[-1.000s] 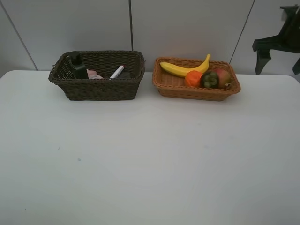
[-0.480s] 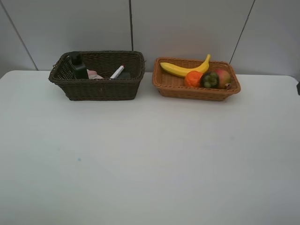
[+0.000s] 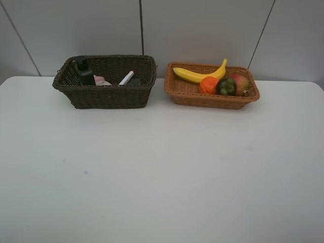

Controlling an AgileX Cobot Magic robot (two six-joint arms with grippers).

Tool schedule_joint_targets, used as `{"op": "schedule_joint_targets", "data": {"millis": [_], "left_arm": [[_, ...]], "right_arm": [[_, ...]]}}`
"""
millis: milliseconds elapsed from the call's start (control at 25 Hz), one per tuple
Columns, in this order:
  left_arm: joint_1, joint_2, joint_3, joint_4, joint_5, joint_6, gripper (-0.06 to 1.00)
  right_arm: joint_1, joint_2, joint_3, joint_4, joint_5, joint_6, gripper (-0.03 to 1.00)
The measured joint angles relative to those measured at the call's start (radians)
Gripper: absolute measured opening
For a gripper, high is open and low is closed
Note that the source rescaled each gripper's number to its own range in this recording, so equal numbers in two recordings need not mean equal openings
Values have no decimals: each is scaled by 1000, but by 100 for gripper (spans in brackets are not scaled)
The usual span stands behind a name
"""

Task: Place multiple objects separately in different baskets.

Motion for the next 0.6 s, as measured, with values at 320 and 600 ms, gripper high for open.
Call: {"op": "schedule_joint_targets", "data": {"millis": [320,600], "left_arm": [[0,0,0,0,0,0,100],[0,0,0,0,0,0,100]], "right_arm": [[2,-174,69,3,-27,-68,92],[2,-174,165,17,-115,-70,92]]}}
